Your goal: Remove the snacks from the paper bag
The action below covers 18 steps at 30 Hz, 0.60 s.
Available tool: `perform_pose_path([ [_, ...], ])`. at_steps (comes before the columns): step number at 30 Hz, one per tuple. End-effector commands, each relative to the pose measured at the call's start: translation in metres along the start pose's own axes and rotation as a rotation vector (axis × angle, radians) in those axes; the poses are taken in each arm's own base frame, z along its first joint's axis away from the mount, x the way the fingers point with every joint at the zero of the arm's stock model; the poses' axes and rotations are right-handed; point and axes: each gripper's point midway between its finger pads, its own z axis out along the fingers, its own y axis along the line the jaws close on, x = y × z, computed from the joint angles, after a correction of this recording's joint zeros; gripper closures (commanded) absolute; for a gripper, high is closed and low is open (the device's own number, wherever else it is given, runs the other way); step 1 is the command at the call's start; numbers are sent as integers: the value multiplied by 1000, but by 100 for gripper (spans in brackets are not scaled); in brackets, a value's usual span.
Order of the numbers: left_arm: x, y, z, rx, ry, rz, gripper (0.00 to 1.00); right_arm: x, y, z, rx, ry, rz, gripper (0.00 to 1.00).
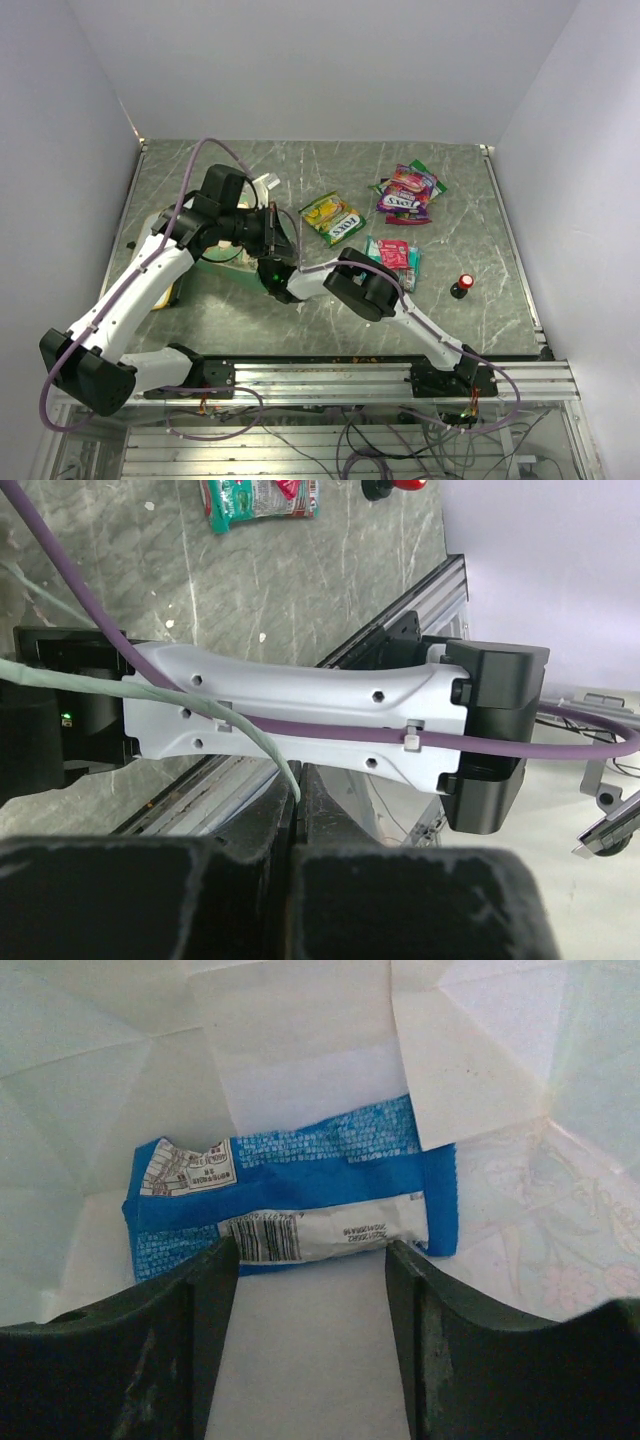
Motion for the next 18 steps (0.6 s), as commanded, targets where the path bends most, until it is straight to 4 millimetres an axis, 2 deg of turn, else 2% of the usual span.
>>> perform_pose_path([
  [1,1,-15,-9,44,-25,21,93,54,-4,-4,-21,193,-75,45],
  [2,1,-14,-9,42,-25,19,93,57,-6,-4,-23,211,-78,50],
  [5,3,-11,-9,30,-27,15,93,48,-17,-4,13,196,-67,74],
  [9,2,-7,-10,4,-42,8,93,30,-33,-14,44,160,-40,93],
  [12,-4,-3,-11,-32,-72,4,93,18,-41,-33,63,141,-47,100],
  [18,-14,4,-9,-72,-111,-5,93,-7,-45,-89,41,99,-44,100],
])
